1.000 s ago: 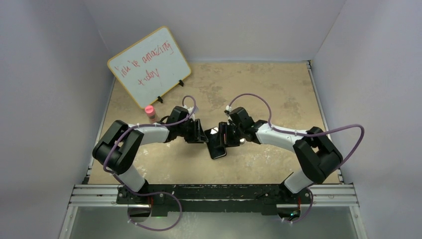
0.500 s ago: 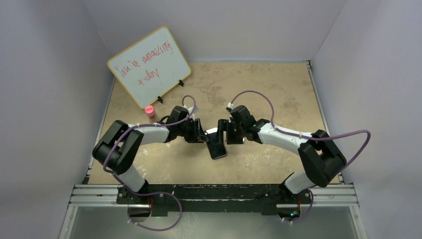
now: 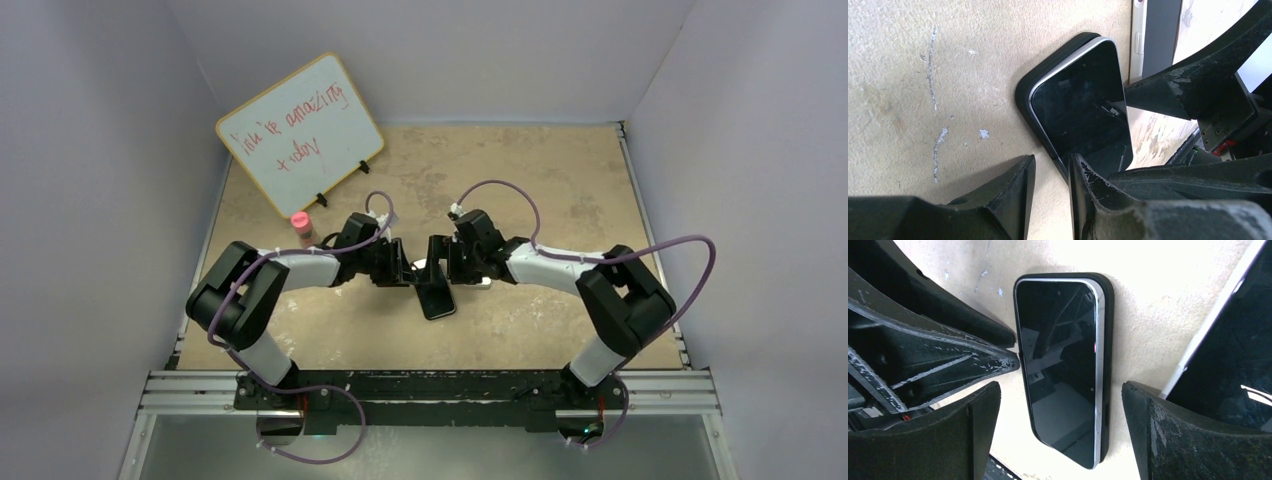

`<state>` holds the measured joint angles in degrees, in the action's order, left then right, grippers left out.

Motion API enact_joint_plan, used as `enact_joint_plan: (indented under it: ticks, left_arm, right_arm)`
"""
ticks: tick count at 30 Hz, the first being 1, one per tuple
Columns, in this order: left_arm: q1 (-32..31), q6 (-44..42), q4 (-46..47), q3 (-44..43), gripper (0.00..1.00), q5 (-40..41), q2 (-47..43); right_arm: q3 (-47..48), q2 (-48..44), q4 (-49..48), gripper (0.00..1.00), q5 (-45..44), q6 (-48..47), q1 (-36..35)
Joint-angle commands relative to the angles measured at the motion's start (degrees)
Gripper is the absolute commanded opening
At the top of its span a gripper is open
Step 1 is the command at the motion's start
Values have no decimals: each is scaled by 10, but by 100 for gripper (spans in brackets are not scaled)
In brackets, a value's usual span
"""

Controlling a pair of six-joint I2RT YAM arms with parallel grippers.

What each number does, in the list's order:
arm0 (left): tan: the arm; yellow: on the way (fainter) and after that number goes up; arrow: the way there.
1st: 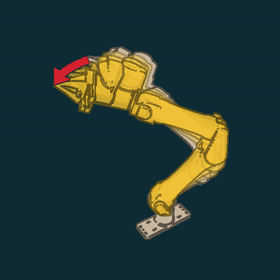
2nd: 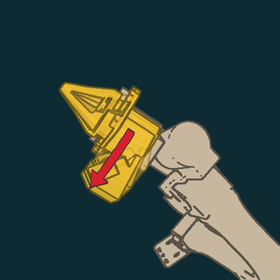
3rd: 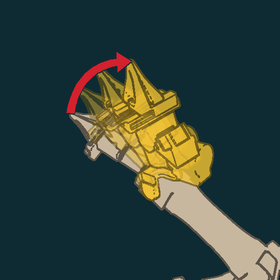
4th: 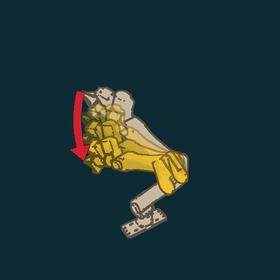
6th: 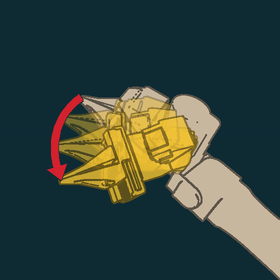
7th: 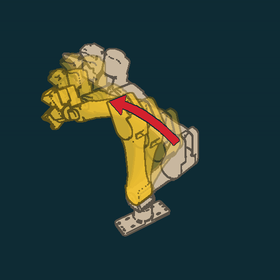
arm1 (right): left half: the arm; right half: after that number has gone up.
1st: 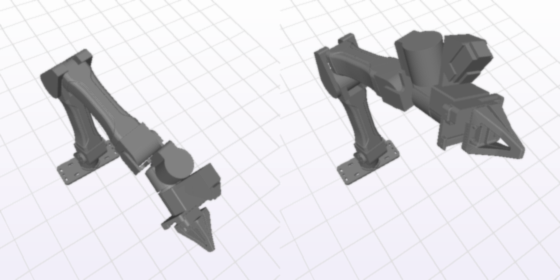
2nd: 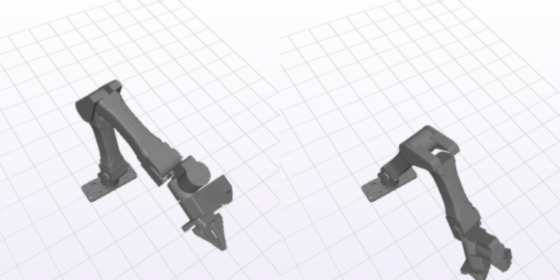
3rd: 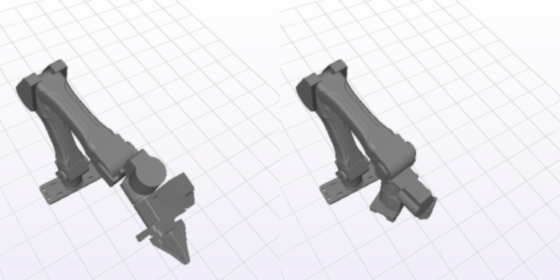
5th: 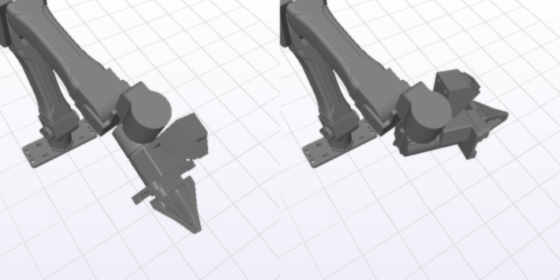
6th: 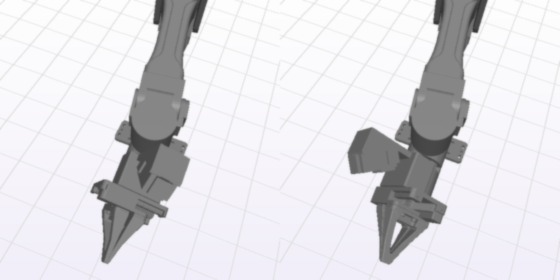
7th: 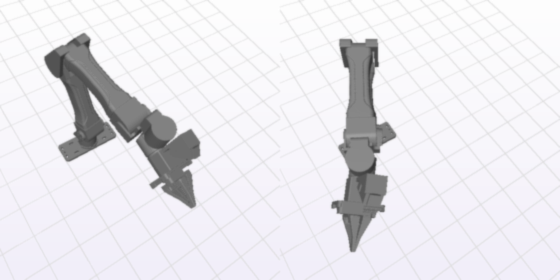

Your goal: Put the phone into the phone case

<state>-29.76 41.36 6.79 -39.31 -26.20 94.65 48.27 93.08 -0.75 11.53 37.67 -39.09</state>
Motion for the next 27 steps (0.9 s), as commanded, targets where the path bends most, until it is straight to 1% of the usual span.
enact_joint_plan:
  ticks: [1,5,8,9,10,12,21,27]
  left_arm:
    - [1,-7,-2,22,32,29,14]
    - [1,0,14,36,24,21,15]
    - [1,0,15,43,22,22,13]
    - [1,0,13,44,21,22,11]
    - [1,0,12,45,21,23,9]
    - [1,-2,7,46,21,27,3]
    - [1,-12,-17,57,18,48,-29]
    - [1,-18,-32,57,19,59,-35]
  right_arm:
    - [17,16,-28,92,12,7,-2]
    - [18,23,-50,92,46,23,-2]
    - [19,23,-72,91,87,42,-2]
    - [14,23,-81,91,118,58,-2]
    - [6,23,-112,91,139,74,1]
    - [-6,21,-154,90,168,101,7]
    - [-73,-21,-329,88,235,192,10]
    - [-98,-32,-381,87,255,212,10]
